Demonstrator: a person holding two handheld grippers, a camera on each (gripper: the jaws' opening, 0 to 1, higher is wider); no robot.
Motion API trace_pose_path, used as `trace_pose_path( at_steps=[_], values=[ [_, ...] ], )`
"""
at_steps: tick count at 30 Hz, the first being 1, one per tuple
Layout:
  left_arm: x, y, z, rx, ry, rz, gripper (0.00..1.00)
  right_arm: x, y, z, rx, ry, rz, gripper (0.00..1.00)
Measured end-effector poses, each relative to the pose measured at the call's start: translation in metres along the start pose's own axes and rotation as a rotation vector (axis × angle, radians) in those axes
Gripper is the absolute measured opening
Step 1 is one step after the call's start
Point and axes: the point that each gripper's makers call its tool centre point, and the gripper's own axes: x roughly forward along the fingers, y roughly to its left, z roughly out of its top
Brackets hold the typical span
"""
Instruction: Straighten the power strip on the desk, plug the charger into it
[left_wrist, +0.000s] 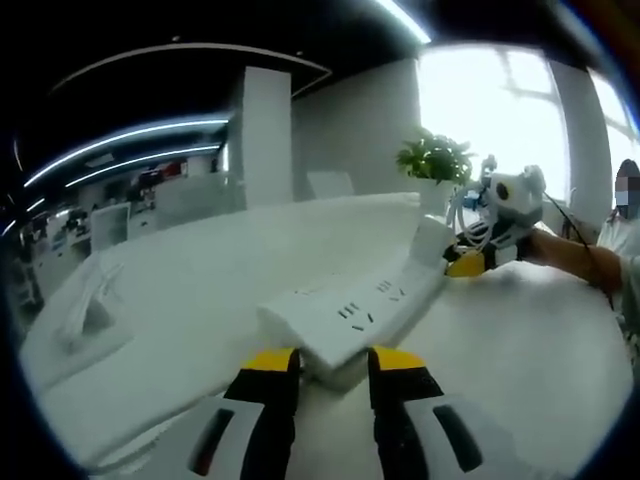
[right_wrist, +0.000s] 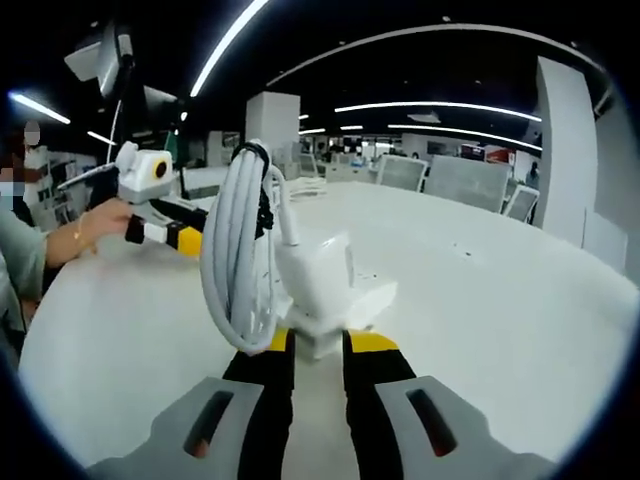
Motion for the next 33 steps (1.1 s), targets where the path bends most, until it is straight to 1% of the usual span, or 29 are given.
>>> trace_pose_path(
  at_steps=[4,8,11,13,17,19,21,22,24,25,28,30,33],
  values=[
    [-0.002,0.001,0.002,0.007,0.001,0.011,0.27,-0.006,-0.001,0.000,-0.010,0.015,-0.027,0.17],
    [-0.006,0.003,0.003,0.019,0.003,0.026,0.27,-0.017,-0.003,-0.003,0.020,0.039,-0.049,0.17],
    [-0.011,0.002,0.007,0.007,-0.012,0.029,0.27,-0.026,-0.004,-0.001,0.039,0.031,-0.063,0.17],
    [-0.014,0.004,0.008,0.006,-0.016,0.047,0.29,-0.033,-0.007,-0.002,0.047,0.033,-0.087,0.17],
    [-0.021,0.001,0.010,0.011,-0.022,0.061,0.30,-0.049,-0.012,-0.002,0.061,0.034,-0.135,0.17],
    [-0.025,-0.001,0.013,0.016,-0.035,0.067,0.29,-0.059,-0.015,-0.002,0.072,0.036,-0.165,0.17],
    [-0.030,-0.004,0.020,0.023,-0.073,0.071,0.28,-0.065,-0.017,-0.003,0.051,0.043,-0.195,0.17],
    [-0.030,-0.005,0.020,0.023,-0.076,0.071,0.28,-0.068,-0.019,-0.003,0.040,0.046,-0.210,0.17],
    [-0.035,-0.008,0.026,0.017,-0.099,0.071,0.28,-0.076,-0.018,-0.001,0.041,0.035,-0.229,0.17],
    [-0.037,-0.010,0.029,0.016,-0.111,0.071,0.29,-0.079,-0.019,0.001,0.055,0.023,-0.238,0.17],
    [-0.046,-0.013,0.040,0.010,-0.145,0.079,0.29,-0.090,-0.017,0.008,0.085,-0.014,-0.254,0.18],
    [-0.053,-0.015,0.047,0.011,-0.166,0.089,0.28,-0.097,-0.015,0.015,0.088,-0.039,-0.273,0.18],
    [-0.063,-0.018,0.055,-0.016,-0.197,0.104,0.29,-0.107,-0.010,0.023,0.093,-0.076,-0.291,0.17]
  ],
)
